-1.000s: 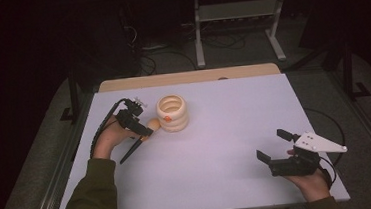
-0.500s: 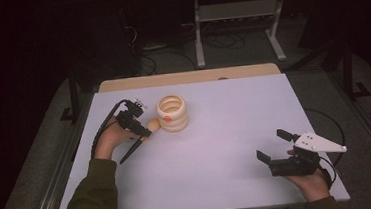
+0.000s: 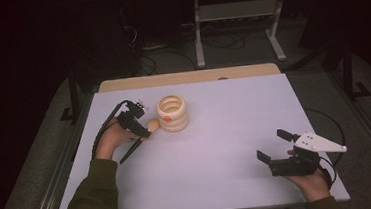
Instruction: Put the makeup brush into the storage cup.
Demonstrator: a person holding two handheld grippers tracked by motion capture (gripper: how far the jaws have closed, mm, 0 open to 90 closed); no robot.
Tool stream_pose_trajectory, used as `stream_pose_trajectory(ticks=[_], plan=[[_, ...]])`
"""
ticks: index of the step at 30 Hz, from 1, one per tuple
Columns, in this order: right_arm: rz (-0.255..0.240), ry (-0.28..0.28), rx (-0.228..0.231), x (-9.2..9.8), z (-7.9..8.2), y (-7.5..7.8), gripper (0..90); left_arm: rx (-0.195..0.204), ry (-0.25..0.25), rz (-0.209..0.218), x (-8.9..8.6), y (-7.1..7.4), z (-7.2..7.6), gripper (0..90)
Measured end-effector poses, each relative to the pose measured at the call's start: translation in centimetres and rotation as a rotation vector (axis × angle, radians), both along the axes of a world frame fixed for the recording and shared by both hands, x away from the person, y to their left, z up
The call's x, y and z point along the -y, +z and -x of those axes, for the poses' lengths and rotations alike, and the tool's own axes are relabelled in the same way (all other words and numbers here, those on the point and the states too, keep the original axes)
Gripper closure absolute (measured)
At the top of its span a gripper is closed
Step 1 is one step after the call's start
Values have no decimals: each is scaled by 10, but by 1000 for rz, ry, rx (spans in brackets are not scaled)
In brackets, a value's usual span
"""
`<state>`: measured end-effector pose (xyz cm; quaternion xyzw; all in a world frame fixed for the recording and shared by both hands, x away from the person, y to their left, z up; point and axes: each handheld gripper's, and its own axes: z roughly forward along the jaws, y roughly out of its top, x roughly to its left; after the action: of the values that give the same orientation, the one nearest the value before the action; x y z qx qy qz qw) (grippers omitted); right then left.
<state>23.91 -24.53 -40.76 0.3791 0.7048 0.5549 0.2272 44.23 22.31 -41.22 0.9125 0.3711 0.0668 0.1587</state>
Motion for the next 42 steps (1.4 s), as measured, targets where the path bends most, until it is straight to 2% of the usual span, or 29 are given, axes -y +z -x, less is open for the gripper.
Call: stream_pose_trajectory(ticks=[3, 12, 19, 27, 42], plan=[[3, -1, 0, 0, 0, 0, 0, -1, 1, 0, 1, 0, 0, 437], [2, 0, 0, 0, 0, 0, 0, -41, 35, 19, 1, -2, -2, 481], [2, 0, 0, 0, 0, 0, 0, -76, 46, 13, 2, -6, -4, 506], [3, -1, 1, 1, 0, 0, 0, -79, 47, 7, 2, -6, -4, 535], [1, 0, 1, 1, 0, 0, 0, -59, 55, -5, 2, -6, -4, 611]])
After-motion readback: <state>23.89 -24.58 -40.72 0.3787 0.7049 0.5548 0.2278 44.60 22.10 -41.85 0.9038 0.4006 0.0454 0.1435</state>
